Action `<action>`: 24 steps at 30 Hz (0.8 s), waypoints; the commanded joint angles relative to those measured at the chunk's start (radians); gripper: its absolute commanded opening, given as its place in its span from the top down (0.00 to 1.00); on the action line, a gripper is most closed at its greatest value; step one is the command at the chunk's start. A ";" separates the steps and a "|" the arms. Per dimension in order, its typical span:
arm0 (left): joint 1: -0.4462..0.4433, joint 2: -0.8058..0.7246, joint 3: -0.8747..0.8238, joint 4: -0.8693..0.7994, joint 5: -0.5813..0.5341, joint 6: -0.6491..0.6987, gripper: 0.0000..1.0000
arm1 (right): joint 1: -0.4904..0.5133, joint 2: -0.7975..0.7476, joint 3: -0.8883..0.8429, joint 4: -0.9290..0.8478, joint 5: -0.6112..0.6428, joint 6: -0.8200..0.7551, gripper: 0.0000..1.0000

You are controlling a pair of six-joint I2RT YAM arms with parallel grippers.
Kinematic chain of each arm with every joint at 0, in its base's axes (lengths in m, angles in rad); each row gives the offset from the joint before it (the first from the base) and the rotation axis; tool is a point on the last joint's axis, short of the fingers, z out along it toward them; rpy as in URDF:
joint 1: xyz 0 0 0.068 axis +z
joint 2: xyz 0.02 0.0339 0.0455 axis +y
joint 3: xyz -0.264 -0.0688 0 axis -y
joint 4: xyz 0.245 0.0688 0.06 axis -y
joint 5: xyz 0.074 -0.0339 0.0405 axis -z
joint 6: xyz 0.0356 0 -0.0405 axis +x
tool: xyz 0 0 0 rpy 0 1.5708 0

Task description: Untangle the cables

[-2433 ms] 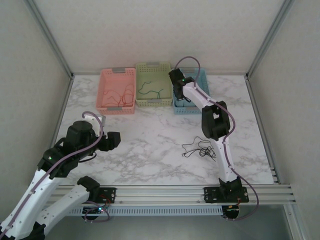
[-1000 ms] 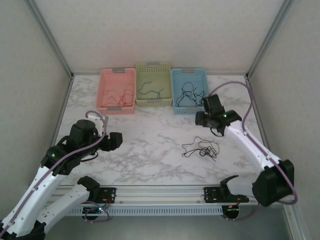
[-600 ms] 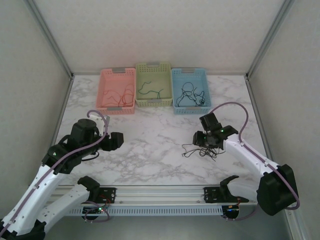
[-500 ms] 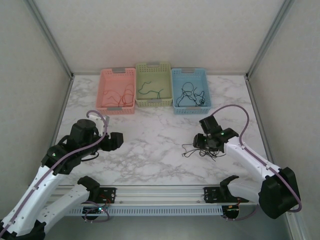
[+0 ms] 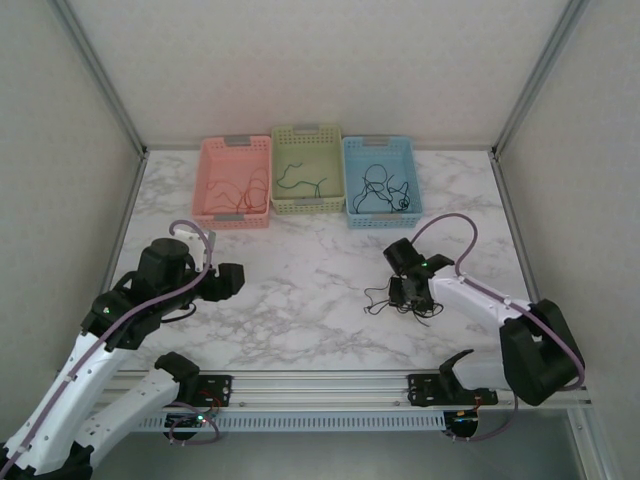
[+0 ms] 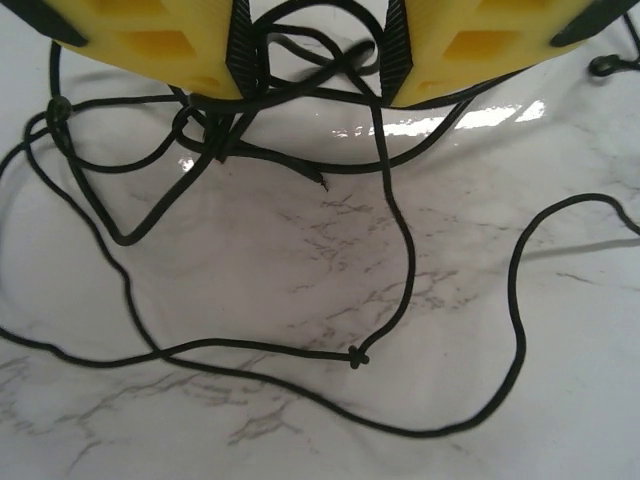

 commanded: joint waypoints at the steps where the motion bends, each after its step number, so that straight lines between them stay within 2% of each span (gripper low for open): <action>1: 0.014 -0.015 -0.009 -0.006 -0.030 -0.014 0.21 | 0.026 0.041 0.022 0.009 0.027 -0.012 0.64; 5: 0.020 -0.022 -0.009 -0.006 -0.040 -0.017 0.21 | 0.032 0.056 0.043 0.015 0.024 -0.034 0.84; 9: 0.022 -0.019 0.003 -0.011 -0.057 -0.037 0.22 | 0.036 -0.049 0.021 0.067 -0.044 -0.059 1.00; 13: 0.022 -0.003 0.029 0.013 -0.037 -0.109 0.22 | 0.047 -0.152 0.010 0.151 -0.192 -0.099 1.00; 18: 0.019 0.040 -0.007 0.120 0.100 -0.196 0.22 | 0.093 -0.225 0.022 0.253 -0.388 -0.120 1.00; 22: 0.019 0.074 -0.090 0.222 0.133 -0.266 0.22 | 0.108 -0.270 0.009 0.318 -0.463 -0.143 1.00; 24: 0.018 0.108 -0.132 0.295 0.175 -0.292 0.22 | 0.110 -0.289 -0.012 0.334 -0.445 -0.139 1.00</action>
